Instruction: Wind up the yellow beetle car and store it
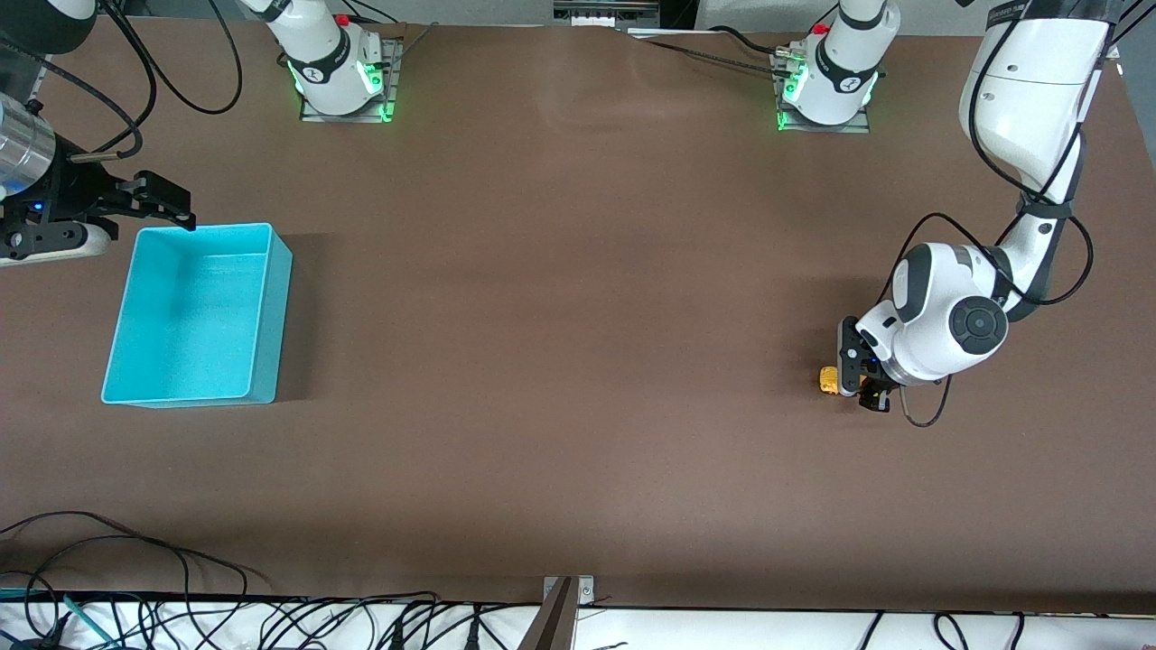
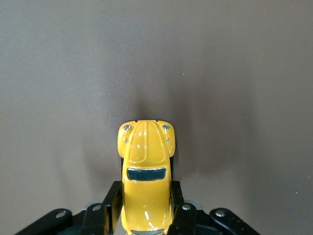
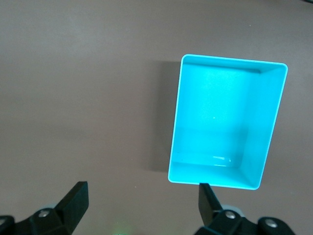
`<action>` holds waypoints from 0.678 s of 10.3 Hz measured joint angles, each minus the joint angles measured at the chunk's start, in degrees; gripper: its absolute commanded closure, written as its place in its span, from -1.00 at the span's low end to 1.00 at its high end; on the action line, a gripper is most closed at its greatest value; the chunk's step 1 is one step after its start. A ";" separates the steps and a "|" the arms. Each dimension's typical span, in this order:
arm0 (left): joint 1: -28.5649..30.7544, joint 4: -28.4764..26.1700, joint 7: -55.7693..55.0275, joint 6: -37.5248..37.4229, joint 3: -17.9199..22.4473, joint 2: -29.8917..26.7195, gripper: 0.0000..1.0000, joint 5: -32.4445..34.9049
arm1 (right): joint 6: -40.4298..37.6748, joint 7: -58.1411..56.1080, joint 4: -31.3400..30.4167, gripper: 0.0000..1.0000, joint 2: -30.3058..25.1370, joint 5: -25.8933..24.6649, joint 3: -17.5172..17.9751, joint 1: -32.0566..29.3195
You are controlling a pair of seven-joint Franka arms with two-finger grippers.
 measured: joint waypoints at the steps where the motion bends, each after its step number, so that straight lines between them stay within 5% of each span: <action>1: 0.05 0.00 0.01 0.00 0.01 0.01 0.95 -0.13 | -0.11 -0.01 0.00 -1.00 -0.17 0.00 0.00 0.00; 7: 4.86 0.50 0.59 0.04 0.18 0.34 0.94 -0.19 | -0.54 -0.07 0.00 -1.00 -0.69 0.01 0.06 0.02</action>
